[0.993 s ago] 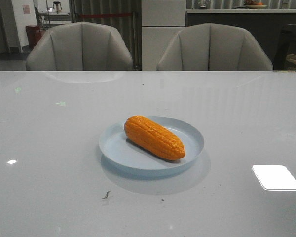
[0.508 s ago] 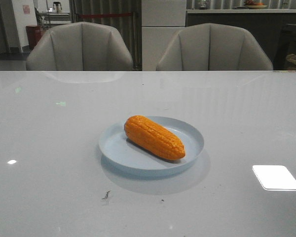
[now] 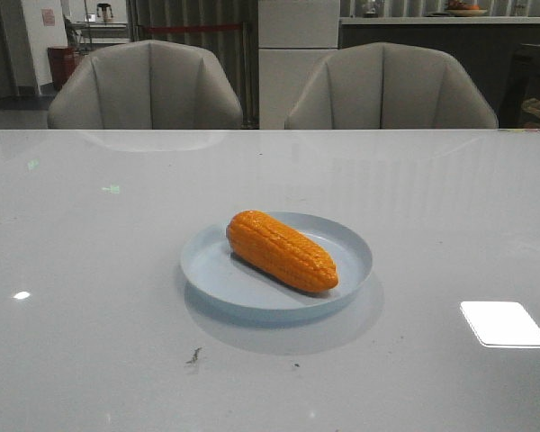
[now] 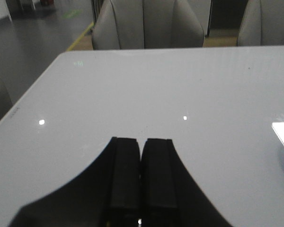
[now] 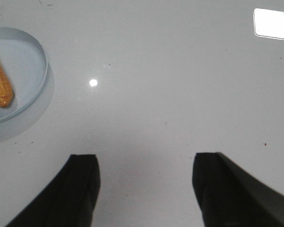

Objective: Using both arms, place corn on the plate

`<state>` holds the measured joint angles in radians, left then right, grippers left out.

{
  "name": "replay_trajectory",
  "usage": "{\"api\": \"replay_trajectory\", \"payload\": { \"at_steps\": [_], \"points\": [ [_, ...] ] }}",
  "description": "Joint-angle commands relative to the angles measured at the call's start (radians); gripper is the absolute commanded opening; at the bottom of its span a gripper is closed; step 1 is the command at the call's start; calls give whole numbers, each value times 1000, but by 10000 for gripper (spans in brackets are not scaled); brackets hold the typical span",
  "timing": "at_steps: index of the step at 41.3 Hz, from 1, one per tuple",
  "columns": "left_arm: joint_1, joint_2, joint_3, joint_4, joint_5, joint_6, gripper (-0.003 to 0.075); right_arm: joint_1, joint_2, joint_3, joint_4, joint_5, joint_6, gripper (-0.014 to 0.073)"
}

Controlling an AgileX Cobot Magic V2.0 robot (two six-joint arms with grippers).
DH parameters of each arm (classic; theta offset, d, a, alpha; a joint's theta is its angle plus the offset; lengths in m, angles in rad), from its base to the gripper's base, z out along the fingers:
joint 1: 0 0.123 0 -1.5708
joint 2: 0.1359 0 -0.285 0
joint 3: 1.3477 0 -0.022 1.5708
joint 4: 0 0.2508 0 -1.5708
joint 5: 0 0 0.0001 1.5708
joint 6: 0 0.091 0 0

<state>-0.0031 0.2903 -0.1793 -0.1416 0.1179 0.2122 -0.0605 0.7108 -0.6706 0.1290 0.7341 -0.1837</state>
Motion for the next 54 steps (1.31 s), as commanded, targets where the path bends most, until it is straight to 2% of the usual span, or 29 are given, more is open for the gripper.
{"api": "replay_trajectory", "payload": {
  "at_steps": [1,7,12,26,54],
  "points": [
    [-1,-117,51,3,-133,-1,94,-6,-4,-25,9,-69,-9,528],
    [-1,-289,151,39,-186,-3,94,-6,-4,-25,9,-69,-9,528],
    [-10,-307,232,82,-334,-30,94,-6,-3,-25,9,-67,-9,528],
    [-12,-307,227,120,-213,-36,94,-6,0,-25,9,-62,-9,528],
    [-12,-307,227,120,-215,-36,94,-6,0,-25,9,-61,-9,528]
  ]
}}
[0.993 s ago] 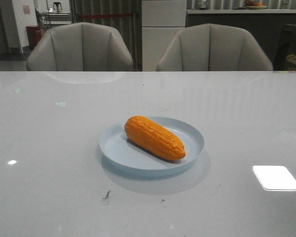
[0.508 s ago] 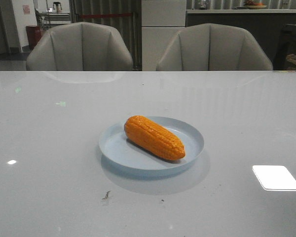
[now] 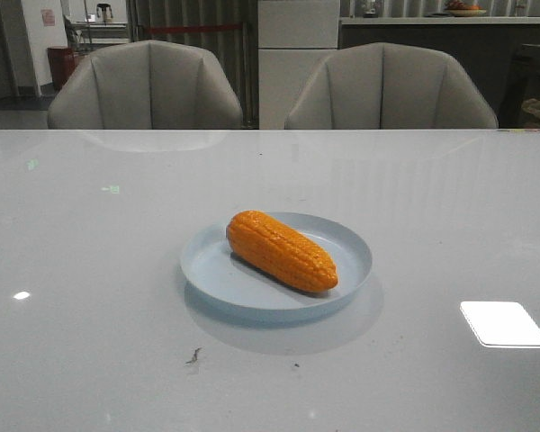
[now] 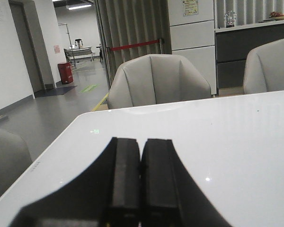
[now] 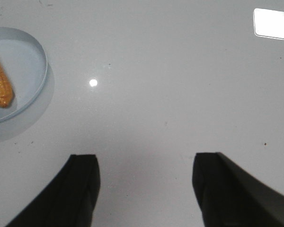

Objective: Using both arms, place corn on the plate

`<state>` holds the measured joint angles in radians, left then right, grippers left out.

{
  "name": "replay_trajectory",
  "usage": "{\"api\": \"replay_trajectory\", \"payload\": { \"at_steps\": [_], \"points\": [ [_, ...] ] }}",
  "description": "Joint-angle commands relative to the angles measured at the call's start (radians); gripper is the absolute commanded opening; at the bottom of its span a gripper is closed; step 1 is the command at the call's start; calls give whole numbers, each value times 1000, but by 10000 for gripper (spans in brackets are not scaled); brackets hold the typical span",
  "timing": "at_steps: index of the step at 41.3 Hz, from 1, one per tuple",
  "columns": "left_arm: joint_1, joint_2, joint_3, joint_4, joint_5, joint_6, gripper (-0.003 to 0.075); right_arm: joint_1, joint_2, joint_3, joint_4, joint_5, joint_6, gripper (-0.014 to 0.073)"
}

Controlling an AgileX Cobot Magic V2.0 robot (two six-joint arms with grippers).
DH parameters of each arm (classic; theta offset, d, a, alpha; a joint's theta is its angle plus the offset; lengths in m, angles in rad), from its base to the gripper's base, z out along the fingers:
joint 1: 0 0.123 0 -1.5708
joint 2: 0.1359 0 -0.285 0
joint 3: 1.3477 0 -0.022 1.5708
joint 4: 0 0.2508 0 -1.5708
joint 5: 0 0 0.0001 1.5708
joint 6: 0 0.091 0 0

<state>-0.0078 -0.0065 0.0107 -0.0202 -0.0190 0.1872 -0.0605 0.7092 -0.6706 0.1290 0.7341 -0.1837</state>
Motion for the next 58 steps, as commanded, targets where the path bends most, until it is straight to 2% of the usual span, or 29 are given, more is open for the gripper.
{"api": "replay_trajectory", "payload": {
  "at_steps": [1,13,15,18,22,29,36,49,58],
  "points": [
    [-7,-11,37,-1,-78,-11,94,-6,1,-25,9,-61,-9,528],
    [-7,-11,37,-1,-78,-11,94,-2,-28,-25,11,-72,-9,528],
    [-7,-11,37,-1,-78,-11,94,5,-46,-25,22,-71,-9,507],
    [-7,-11,37,-1,-78,-11,94,18,-85,-25,42,-75,-9,429],
    [-7,-11,37,-1,-78,-11,94,29,-134,-25,77,-77,-9,267],
    [-7,-11,37,-1,-78,-11,94,29,-213,-24,137,-61,-9,43],
    [-7,-11,37,-1,-78,-11,94,29,-321,28,185,-92,-9,57],
    [-7,-11,37,-1,-78,-11,94,29,-607,269,221,-281,40,57],
    [-7,-11,37,-1,-78,-11,94,29,-746,437,218,-351,45,57]
  ]
}}
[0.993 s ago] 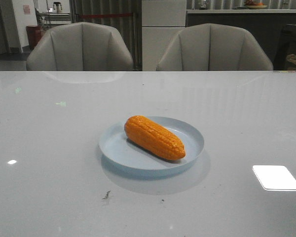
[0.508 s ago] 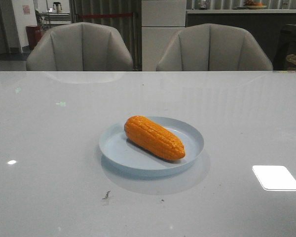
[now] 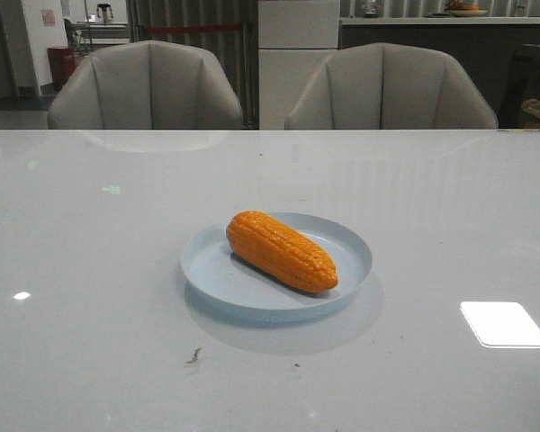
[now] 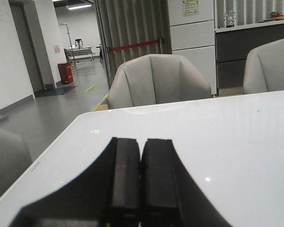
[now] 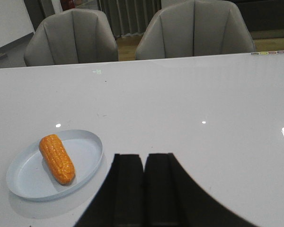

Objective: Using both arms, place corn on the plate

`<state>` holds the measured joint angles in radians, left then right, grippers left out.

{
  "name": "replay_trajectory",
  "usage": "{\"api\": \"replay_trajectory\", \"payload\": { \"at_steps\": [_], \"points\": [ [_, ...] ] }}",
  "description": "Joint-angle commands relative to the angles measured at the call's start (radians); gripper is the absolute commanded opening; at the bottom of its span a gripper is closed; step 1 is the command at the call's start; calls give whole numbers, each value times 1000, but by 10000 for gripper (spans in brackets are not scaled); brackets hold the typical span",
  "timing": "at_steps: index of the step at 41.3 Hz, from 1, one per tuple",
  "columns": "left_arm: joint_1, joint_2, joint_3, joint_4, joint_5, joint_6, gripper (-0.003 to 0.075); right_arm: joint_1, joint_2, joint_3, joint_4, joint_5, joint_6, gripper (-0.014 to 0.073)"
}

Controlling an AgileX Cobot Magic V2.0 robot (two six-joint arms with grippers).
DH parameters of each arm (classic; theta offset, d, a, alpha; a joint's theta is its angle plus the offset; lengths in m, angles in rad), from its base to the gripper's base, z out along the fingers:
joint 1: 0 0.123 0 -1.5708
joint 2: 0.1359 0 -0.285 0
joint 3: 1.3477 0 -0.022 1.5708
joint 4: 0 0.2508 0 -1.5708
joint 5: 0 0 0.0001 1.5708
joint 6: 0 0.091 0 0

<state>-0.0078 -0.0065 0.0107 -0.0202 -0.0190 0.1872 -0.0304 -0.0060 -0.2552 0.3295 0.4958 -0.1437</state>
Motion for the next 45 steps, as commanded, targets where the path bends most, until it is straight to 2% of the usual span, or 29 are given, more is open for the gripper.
{"api": "replay_trajectory", "payload": {
  "at_steps": [1,20,26,29,35,39,45],
  "points": [
    [-7,-11,37,-1,-78,-11,94,0,-30,36,18,-122,5,57],
    [-7,-11,37,-1,-78,-11,94,1,-29,252,18,-412,5,57],
    [-7,-11,37,-1,-78,-11,94,1,-29,262,13,-360,3,57],
    [-7,-11,37,-1,-78,-11,94,1,-29,262,-57,-347,7,57],
    [-7,-11,37,-1,-78,-11,94,1,-29,262,-180,-348,144,57],
    [-7,-11,37,-1,-78,-11,94,1,-29,262,-191,-347,209,57],
    [-7,-11,37,-1,-78,-11,94,1,-29,262,-192,-345,209,57]
  ]
}}
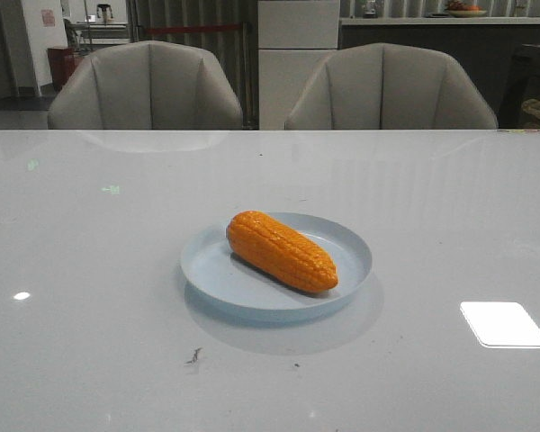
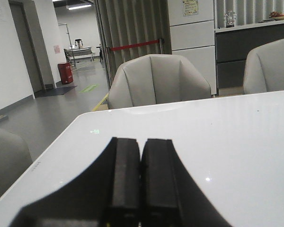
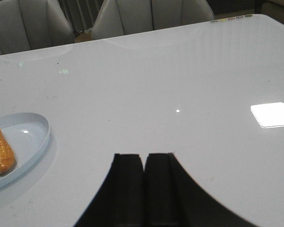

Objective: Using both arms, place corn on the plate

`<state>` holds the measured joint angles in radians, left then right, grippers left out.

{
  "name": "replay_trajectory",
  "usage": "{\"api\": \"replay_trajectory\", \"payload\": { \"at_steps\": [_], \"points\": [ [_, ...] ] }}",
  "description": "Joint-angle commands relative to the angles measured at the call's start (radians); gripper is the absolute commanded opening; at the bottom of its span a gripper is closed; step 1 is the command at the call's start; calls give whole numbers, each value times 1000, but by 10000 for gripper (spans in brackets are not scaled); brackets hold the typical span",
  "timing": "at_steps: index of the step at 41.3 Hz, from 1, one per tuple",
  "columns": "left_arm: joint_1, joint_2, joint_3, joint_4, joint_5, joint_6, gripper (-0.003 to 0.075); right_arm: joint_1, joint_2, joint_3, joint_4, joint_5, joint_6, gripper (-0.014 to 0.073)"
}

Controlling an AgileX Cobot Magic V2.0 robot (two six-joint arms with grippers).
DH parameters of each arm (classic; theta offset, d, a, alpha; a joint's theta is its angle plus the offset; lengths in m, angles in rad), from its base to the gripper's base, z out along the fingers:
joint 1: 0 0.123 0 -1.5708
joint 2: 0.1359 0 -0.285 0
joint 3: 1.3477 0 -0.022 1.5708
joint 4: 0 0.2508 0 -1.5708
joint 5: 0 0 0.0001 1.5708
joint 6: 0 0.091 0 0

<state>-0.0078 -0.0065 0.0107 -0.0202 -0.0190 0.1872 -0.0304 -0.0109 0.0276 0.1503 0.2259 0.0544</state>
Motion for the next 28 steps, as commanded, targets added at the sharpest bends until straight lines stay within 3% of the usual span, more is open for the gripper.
{"api": "replay_trajectory", "payload": {
  "at_steps": [1,28],
  "points": [
    [-7,-11,37,-1,-78,-11,94,1,-24,-21,-13,-75,11,57],
    [-7,-11,37,-1,-78,-11,94,1,-24,-21,-13,-60,11,57]
  ]
}}
